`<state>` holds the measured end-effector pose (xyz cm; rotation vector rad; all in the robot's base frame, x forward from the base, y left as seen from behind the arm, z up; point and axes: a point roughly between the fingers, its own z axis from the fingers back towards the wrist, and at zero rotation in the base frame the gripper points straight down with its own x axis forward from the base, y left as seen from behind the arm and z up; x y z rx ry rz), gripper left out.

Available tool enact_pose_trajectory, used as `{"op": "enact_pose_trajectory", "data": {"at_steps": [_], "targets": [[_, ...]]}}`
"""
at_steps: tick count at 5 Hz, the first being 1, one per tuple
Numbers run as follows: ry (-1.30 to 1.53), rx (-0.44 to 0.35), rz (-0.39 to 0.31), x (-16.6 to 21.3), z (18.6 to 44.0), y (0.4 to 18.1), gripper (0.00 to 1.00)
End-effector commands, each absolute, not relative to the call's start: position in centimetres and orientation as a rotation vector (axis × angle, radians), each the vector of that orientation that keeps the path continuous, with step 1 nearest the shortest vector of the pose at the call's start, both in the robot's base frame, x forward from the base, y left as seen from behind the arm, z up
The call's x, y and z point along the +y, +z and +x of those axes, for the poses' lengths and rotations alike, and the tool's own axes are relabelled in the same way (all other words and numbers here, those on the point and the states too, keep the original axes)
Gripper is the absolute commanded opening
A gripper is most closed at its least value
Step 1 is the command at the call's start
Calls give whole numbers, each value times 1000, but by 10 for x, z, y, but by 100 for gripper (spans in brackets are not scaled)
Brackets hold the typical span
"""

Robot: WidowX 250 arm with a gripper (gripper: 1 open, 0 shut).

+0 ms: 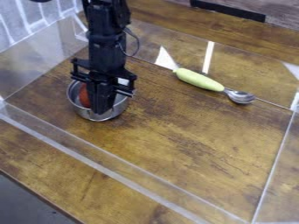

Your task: Remove the mushroom from the silver pot and put it on the table

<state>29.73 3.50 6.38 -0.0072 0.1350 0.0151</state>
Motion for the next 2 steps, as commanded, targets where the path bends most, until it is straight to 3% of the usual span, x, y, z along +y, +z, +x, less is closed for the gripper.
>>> {"op": "enact_pose_trajectory", "data": {"at_steps": [1, 2], "targets": [[25, 68, 5, 48, 296, 91, 100], [-39, 59, 9, 43, 305, 89, 0]]}}
